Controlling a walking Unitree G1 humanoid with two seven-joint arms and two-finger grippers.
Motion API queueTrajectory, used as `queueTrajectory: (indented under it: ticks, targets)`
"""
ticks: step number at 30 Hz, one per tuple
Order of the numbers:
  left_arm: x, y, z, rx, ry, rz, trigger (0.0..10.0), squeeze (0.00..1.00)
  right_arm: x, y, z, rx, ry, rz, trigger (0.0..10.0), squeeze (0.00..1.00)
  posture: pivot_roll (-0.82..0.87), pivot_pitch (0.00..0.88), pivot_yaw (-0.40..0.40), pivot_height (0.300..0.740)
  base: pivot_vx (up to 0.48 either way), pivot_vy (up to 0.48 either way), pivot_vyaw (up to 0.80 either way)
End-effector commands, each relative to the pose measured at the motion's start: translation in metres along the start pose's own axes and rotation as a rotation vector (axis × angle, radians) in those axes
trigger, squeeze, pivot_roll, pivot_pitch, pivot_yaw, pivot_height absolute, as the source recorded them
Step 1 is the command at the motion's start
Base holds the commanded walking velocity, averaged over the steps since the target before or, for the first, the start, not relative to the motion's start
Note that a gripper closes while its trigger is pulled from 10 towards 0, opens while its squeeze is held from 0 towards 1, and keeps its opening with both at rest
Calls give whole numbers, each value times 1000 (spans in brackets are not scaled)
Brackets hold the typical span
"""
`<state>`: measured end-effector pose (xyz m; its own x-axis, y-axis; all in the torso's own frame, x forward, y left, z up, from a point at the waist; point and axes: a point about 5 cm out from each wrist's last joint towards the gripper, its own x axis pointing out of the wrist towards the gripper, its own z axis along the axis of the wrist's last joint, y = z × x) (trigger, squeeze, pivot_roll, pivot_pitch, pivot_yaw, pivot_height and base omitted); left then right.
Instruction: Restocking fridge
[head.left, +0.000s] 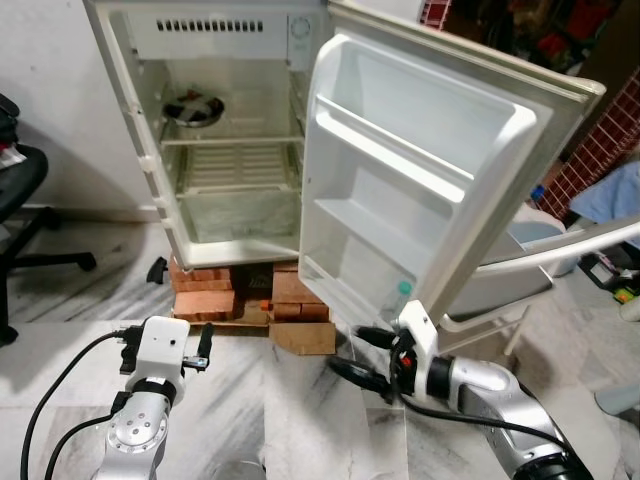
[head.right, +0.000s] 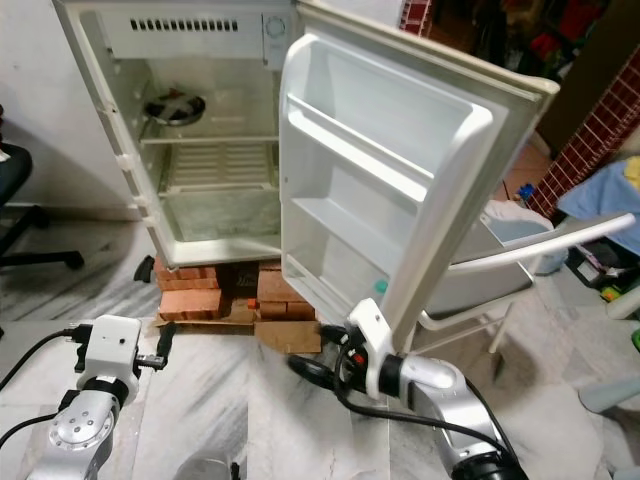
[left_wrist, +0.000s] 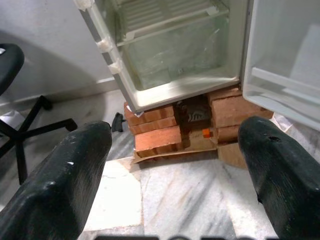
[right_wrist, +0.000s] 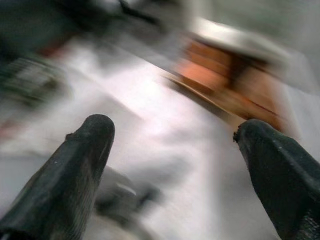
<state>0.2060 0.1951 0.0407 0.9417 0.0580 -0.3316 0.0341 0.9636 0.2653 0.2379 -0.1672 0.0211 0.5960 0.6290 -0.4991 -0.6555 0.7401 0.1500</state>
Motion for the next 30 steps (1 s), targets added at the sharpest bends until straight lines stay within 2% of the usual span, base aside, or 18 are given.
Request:
queueTrajectory:
  ticks: [1,2,4,7,11,15,19,26,30]
  targets:
    - [3,0,0,12,6,-17,10000,0,-7,-30,17,-46,-32,-247,10000,0,177,0,-45,740,0,0,0]
    - [4,1,0,15,6,-17,10000,0,-9,-41,24,-19,-62,-354,10000,0,178,0,-44,740,0,0,0]
    - [4,2,1,17,5,-17,10000,0,-11,-51,33,14,-102,-467,10000,0,182,0,-44,740,0,0,0]
    - [3,3,-1,30,11,-14,10000,0,-13,-64,59,22,-251,-655,10000,0,192,0,-45,740,0,0,0]
    - [1,3,-1,28,13,-10,10000,0,-6,-67,85,70,-402,-704,10000,0,200,5,-48,740,0,0,0]
    - [0,3,-1,28,14,-10,10000,0,-1,-69,102,69,-454,-748,10000,0,209,14,-48,740,0,0,0]
    - [-3,4,-2,30,19,-4,10000,0,8,-70,131,60,-528,-796,10000,0,225,18,-53,740,0,0,0]
    - [-5,7,-2,28,22,12,10000,0,13,-69,145,56,-577,-805,10000,0,235,26,-59,740,0,0,0]
    - [-6,4,-2,27,24,6,10000,0,26,-62,156,49,-591,-776,10000,0,236,32,-56,740,0,0,0]
